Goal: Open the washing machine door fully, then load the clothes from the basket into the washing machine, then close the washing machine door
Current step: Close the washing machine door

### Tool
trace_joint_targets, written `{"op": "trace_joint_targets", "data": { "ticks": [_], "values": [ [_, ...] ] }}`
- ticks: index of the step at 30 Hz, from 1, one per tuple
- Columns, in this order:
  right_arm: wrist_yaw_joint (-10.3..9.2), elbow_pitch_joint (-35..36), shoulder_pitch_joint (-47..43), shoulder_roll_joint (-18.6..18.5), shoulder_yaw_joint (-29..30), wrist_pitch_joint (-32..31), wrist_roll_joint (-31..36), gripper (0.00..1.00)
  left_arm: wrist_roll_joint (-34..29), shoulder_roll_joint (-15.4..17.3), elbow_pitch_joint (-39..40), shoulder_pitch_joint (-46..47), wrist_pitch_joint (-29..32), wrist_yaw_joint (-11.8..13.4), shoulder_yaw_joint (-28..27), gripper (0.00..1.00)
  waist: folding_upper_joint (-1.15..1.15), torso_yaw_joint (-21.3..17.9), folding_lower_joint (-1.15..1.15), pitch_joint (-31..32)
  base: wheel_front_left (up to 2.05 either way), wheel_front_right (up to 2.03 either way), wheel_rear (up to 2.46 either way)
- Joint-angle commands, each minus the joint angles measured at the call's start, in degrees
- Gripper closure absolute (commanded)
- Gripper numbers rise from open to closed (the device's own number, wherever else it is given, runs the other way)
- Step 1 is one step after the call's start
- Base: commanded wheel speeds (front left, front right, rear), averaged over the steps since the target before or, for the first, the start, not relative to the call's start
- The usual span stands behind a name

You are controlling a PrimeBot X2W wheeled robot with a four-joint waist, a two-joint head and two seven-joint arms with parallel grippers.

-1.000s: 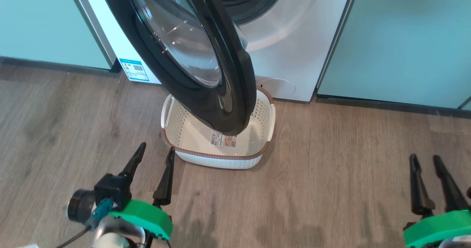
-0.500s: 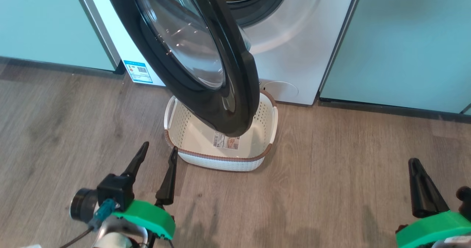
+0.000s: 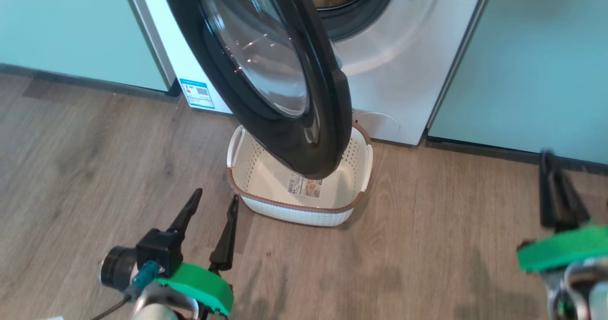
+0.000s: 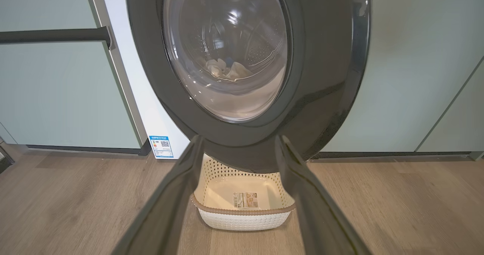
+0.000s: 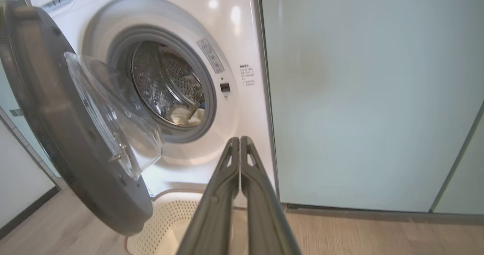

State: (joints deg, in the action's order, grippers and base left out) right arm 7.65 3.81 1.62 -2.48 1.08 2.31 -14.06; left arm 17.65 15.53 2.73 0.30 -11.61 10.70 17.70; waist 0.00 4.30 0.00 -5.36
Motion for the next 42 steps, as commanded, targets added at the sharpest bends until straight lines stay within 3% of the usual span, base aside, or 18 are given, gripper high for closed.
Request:
{"op": "trace_joint_targets", "data": {
  "ticks": [1,16,21,31,42],
  "values": [
    [-0.16,1.38,5.68,-0.41,-1.53,0.83,-0.93,1.00,0.23,0.44,1.31,3.53,-0.63,-0.20,-1.61,0.00,0.00,0.71,0.00,0.31,0.00,0.00,0.00],
    [-0.16,1.66,31.12,-0.42,-13.07,3.43,-4.92,1.00,0.08,0.46,-0.26,5.91,-1.31,-1.24,-0.32,0.00,0.00,4.37,0.00,0.32,0.00,0.00,0.00],
    [-0.16,1.51,36.12,-0.41,-22.77,2.32,-7.83,1.00,0.17,0.47,-0.29,6.27,-1.44,-1.28,-0.10,0.00,0.00,5.60,0.00,0.22,0.00,0.00,0.00],
    [-0.16,-2.28,35.62,-0.41,-38.61,0.84,-13.16,1.00,0.18,0.18,-0.20,6.95,-1.76,-1.02,0.35,0.00,0.00,7.48,0.00,-0.66,0.00,0.00,0.00],
    [-0.16,-14.56,33.85,-0.40,-47.96,2.17,-16.54,1.00,0.14,-0.43,-0.86,8.07,-2.28,-1.15,1.09,0.00,0.00,8.36,0.00,-1.97,0.00,0.00,0.00]
  ]
}}
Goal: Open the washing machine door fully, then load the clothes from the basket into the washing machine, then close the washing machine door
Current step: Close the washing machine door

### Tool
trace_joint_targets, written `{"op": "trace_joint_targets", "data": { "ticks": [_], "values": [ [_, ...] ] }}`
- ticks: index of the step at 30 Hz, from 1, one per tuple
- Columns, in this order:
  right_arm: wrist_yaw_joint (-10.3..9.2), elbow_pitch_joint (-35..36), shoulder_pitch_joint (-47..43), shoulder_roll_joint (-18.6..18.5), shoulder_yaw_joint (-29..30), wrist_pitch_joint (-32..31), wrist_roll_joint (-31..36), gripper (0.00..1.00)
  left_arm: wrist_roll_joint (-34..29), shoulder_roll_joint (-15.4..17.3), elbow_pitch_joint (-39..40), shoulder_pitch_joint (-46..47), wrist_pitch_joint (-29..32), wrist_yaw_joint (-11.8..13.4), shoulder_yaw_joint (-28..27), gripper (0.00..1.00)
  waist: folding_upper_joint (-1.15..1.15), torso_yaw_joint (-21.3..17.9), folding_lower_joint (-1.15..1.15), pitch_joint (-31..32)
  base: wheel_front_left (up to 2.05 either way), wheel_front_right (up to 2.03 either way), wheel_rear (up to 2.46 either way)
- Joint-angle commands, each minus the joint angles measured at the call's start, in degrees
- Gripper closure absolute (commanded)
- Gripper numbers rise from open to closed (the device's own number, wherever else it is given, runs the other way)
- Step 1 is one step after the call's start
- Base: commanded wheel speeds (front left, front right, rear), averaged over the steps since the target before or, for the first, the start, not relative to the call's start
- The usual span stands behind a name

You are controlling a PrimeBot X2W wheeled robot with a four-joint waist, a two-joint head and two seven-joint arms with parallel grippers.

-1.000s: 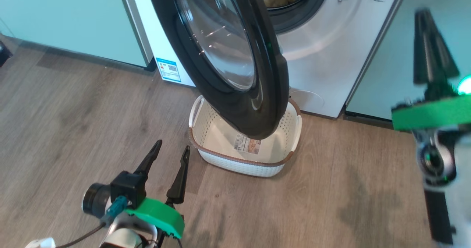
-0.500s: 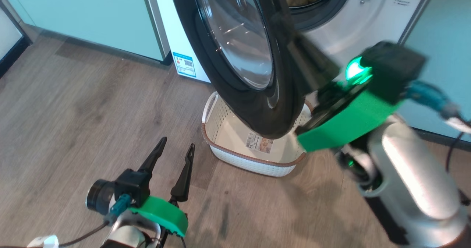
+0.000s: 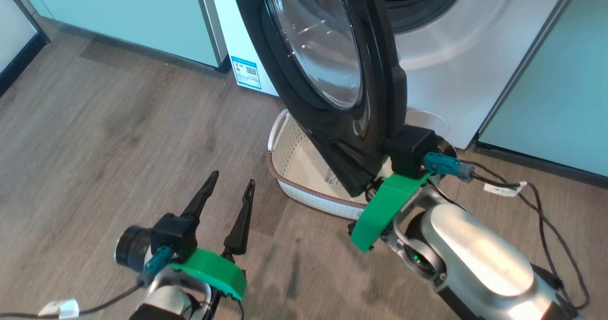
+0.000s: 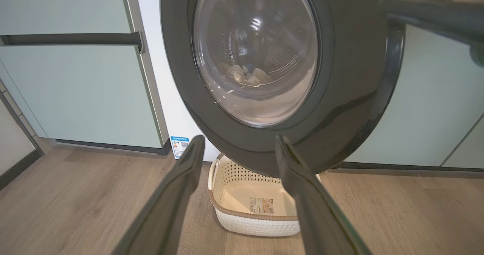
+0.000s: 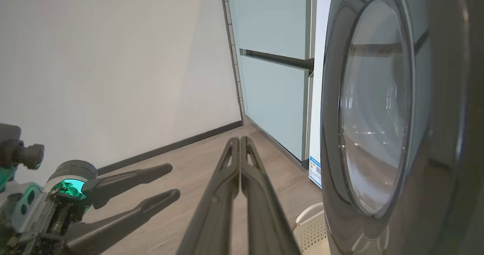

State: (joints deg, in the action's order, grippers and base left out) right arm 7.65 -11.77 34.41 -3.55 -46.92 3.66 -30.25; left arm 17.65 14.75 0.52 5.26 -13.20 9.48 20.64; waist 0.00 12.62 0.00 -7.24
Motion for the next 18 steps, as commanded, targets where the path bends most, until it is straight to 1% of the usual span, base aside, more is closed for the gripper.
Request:
{"op": "trace_joint_targets", "data": {
  "ticks": [1,8,18],
  "values": [
    [-0.16,0.07,1.10,0.67,-0.13,1.28,-0.84,1.00,0.04,0.37,1.29,3.20,-0.74,0.09,-1.80,0.00,0.00,0.05,0.00,-0.15,0.00,0.00,0.00],
    [-0.16,-8.32,3.16,0.67,0.84,3.86,-3.03,1.00,0.08,0.33,0.89,3.43,-1.11,0.13,-1.88,0.00,0.00,0.21,0.00,-0.11,0.00,0.00,0.00],
    [-0.16,-14.95,5.78,0.67,2.73,6.48,-4.14,1.00,0.24,0.30,0.96,3.23,-1.38,0.04,-1.76,0.00,0.00,0.19,0.00,0.15,0.00,0.00,0.00]
  ]
}}
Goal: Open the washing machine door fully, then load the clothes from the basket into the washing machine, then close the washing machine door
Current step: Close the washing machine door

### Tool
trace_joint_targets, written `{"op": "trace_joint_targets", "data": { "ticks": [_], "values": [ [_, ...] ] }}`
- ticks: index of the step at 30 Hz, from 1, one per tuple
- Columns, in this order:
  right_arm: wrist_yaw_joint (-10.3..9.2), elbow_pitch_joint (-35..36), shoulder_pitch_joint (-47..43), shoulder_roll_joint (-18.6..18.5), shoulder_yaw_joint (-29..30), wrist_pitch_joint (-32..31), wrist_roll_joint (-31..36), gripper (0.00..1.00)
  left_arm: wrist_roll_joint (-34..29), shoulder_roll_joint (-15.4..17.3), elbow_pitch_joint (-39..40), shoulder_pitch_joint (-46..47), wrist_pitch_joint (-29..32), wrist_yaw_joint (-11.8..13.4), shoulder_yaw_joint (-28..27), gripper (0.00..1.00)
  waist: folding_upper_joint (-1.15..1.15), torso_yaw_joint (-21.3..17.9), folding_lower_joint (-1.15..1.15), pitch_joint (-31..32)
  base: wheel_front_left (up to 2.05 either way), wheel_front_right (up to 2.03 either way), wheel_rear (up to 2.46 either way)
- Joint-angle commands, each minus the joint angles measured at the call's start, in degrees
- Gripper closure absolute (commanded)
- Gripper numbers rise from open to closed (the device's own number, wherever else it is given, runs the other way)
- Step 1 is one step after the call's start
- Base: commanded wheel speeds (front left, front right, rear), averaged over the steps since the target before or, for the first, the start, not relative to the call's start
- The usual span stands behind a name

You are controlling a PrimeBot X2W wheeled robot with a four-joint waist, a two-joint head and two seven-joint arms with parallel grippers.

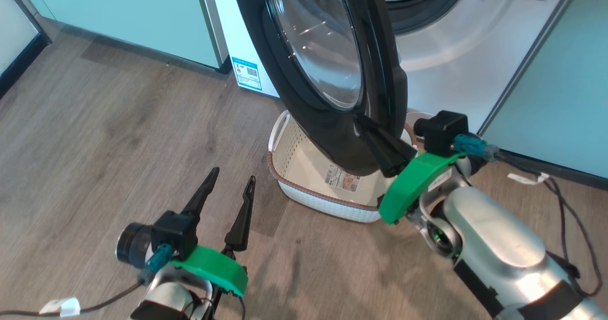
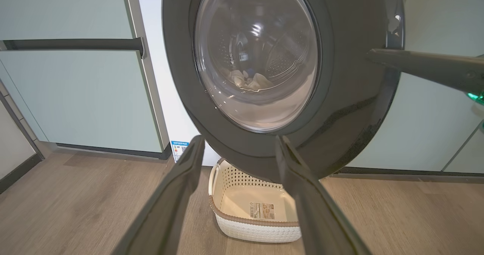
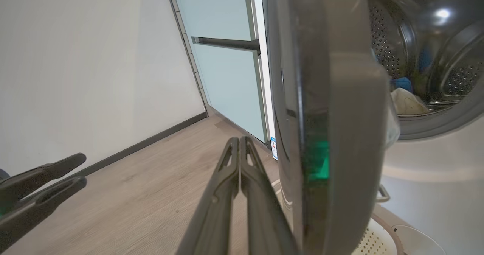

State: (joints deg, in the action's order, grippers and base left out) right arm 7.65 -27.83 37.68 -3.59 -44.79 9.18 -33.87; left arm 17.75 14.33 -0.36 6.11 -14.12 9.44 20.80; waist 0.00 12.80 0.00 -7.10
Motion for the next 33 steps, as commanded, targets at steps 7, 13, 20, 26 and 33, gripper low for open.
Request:
{"op": "trace_joint_targets", "data": {
  "ticks": [7,13,20,26,33],
  "values": [
    [-0.16,-1.38,3.80,0.71,1.29,1.93,-0.96,1.00,0.05,0.87,2.11,2.25,-0.57,0.18,-1.99,0.00,0.00,-0.04,0.00,0.07,0.00,0.00,0.00],
    [-0.16,-3.36,4.53,0.71,2.41,2.63,-1.17,1.00,-0.05,0.97,2.31,2.20,-0.64,0.25,-1.93,0.00,0.00,-0.14,0.00,-0.11,0.00,0.00,0.00],
    [-0.16,-5.58,5.81,0.71,4.75,3.23,-0.66,1.00,0.65,0.59,3.10,2.44,-0.74,-0.19,-2.13,0.00,0.00,-0.33,0.00,-0.95,0.00,0.00,0.00],
    [-0.16,-7.01,7.69,0.71,7.29,3.41,0.55,1.00,0.35,0.29,3.58,3.02,-0.79,-0.25,-2.03,0.00,0.00,-0.52,0.00,-2.76,0.00,0.00,0.00],
    [-0.16,-9.08,11.08,-0.22,12.48,3.13,3.45,1.00,-0.49,-0.51,3.95,5.10,-0.84,-0.62,-1.76,0.00,0.00,-0.18,0.00,-6.02,0.00,0.00,0.00]
  ]
}}
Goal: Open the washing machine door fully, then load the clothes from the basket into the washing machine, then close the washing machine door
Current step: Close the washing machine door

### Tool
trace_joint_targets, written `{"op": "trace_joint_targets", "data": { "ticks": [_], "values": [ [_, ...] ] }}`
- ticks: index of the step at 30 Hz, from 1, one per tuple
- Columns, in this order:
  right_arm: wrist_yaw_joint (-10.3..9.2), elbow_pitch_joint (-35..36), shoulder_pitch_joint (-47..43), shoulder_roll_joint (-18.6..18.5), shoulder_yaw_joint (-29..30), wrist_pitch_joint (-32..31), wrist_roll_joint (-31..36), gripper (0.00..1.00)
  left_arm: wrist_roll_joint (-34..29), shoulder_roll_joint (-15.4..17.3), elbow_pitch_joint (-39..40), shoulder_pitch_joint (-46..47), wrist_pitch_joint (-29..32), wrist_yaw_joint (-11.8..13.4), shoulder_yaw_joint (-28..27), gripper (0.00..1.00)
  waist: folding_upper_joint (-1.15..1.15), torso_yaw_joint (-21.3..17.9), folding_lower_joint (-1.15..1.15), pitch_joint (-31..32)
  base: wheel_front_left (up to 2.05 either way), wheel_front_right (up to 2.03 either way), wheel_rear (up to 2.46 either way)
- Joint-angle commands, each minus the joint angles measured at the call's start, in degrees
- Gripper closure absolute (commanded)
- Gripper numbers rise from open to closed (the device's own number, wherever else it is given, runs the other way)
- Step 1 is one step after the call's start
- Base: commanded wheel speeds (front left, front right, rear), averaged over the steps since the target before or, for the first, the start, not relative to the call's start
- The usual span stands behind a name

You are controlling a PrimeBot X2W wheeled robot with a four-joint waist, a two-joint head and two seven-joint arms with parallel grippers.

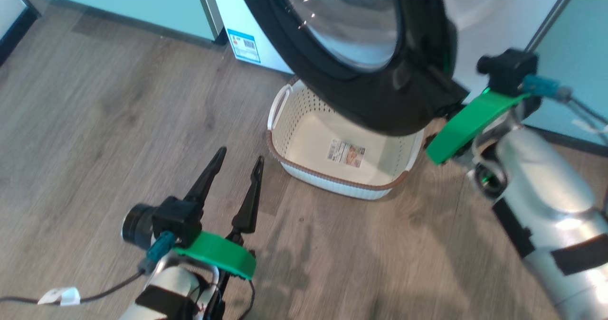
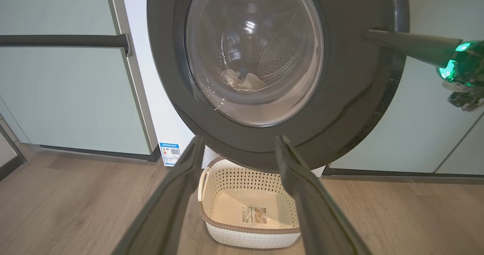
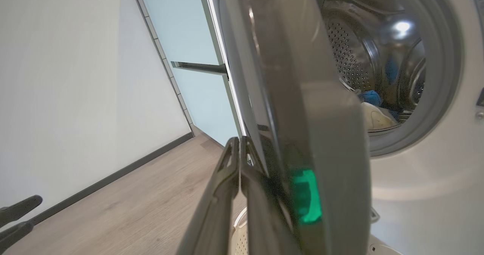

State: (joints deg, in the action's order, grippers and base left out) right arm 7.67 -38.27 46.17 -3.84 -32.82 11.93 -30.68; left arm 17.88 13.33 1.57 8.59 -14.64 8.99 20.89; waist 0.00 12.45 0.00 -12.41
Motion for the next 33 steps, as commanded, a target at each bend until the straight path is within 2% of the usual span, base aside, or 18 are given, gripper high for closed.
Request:
{"op": "trace_joint_targets", "data": {
  "ticks": [1,11,25,33],
  "values": [
    [-0.19,0.98,3.21,-0.38,1.28,0.28,0.65,1.00,-0.73,0.30,2.02,3.01,-0.33,-0.34,-1.77,0.00,0.00,0.32,0.00,-1.20,0.00,0.00,0.00],
    [-0.19,-2.52,10.18,-3.66,8.28,-0.40,3.71,1.00,-2.55,-2.89,2.77,6.56,-0.35,-2.11,-1.97,0.00,0.00,2.30,0.00,-6.74,0.00,0.00,0.00],
    [-0.19,-8.92,21.53,-8.24,13.94,-1.09,7.87,1.00,-5.42,-8.29,3.18,10.84,-0.35,-6.68,-2.52,0.00,0.00,6.56,0.00,-13.47,0.00,0.00,0.00],
    [-0.19,-14.45,27.26,-9.92,16.21,0.01,10.13,1.00,-6.21,-9.89,2.52,12.21,-0.36,-8.38,-3.11,0.00,0.00,8.34,0.00,-15.24,0.00,0.00,0.00]
  ]
}}
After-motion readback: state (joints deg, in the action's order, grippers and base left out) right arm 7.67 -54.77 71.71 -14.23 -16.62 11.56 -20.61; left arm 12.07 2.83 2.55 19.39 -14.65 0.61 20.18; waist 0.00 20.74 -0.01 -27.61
